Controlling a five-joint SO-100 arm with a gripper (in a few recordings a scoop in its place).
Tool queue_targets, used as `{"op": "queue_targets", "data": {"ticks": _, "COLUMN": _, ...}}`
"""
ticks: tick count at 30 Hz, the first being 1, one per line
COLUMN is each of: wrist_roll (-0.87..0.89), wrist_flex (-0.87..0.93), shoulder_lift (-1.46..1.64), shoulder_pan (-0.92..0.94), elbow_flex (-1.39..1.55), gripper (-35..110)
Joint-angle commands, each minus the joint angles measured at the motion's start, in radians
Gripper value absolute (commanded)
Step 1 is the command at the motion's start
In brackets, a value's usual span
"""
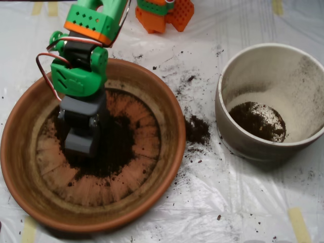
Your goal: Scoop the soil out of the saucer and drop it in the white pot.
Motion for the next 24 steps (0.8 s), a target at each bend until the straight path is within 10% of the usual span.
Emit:
{"op": "queue_targets", "data": {"ticks": 1, "wrist_roll": -0.034, "wrist_flex": -0.077, "shoulder_lift": 0.130, "shoulder_pan": 0.002, "elbow_flex": 0.054, "gripper": 0}}
{"op": "queue_targets", "data": {"ticks": 11, "wrist_roll": -0.012, "wrist_flex": -0.426, "shoulder_lift": 0.518, "shoulder_pan": -0.029, "elbow_flex": 0.457, "gripper": -1}}
{"op": "queue_targets", "data": {"ticks": 24, "wrist_roll": 0.051, "wrist_flex": -0.296, "shoulder_lift": 0.839, "shoulder_pan": -0.156, "elbow_flex": 0.500, "gripper": -1}}
